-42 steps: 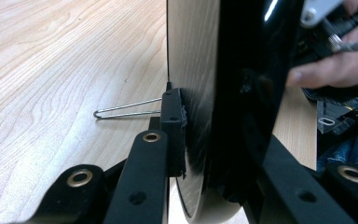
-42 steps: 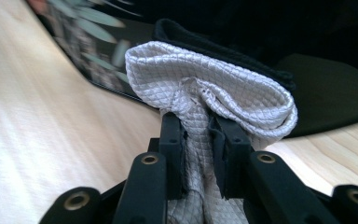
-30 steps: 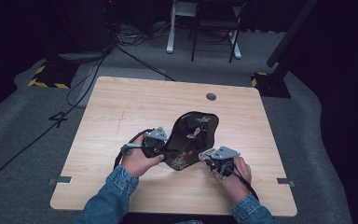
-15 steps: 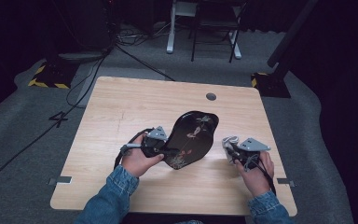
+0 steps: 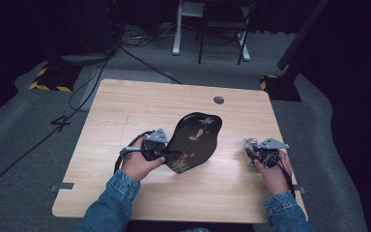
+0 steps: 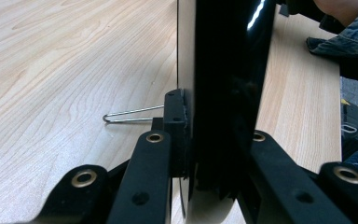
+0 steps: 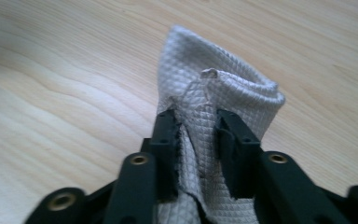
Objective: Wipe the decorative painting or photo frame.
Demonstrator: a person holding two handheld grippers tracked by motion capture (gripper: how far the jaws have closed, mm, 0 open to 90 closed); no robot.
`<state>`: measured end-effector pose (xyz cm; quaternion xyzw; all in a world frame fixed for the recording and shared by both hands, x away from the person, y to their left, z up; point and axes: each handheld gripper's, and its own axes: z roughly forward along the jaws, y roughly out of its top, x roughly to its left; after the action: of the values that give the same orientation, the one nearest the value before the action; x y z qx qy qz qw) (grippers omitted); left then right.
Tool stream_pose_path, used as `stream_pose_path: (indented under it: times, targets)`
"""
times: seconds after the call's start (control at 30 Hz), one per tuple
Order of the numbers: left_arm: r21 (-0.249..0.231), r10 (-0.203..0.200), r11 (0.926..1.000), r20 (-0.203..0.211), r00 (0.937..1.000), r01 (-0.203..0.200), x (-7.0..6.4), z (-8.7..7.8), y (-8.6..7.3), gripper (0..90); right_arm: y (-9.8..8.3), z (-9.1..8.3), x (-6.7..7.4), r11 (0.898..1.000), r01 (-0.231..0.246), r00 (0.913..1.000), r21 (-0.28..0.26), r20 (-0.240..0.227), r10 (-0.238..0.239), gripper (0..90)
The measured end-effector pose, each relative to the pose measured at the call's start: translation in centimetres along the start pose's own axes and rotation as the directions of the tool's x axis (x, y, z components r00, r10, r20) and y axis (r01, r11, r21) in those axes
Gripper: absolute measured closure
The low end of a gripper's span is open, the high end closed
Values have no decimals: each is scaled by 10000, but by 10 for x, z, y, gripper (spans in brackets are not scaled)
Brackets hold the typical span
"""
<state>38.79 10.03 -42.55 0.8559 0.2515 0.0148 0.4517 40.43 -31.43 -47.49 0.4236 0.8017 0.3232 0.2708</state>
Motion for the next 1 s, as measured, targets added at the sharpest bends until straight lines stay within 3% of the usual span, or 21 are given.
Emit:
stream_pose_path:
  times: [0.23, 0.5, 0.6, 0.8, 1.0]
  targets:
    - [-45, -1, 10000, 84, 10000, 1, 2, 0, 0, 803, -4, 3, -5, 9992, -9, 9995, -402, 311, 22, 471]
    - [-97, 42, 9999, 133, 9999, -41, 4, -1, -1, 801, 1, -13, -1, 9930, -486, 9986, -1076, -271, 459, 425]
    - [-144, -111, 9998, 198, 9997, 114, 3, -2, -1, 793, 4, -21, 1, 9892, -619, 9970, -1326, -545, 551, 419]
    - [-443, -306, 9985, 225, 9993, 316, 2, -5, -1, 645, 7, -36, 6, 9841, -631, 9945, -1661, -930, 481, 418]
    - [-889, -206, 9959, -232, 9995, 185, -4, -14, -4, 466, 8, -45, 11, 9814, -662, 9907, -1803, -1294, 430, 415]
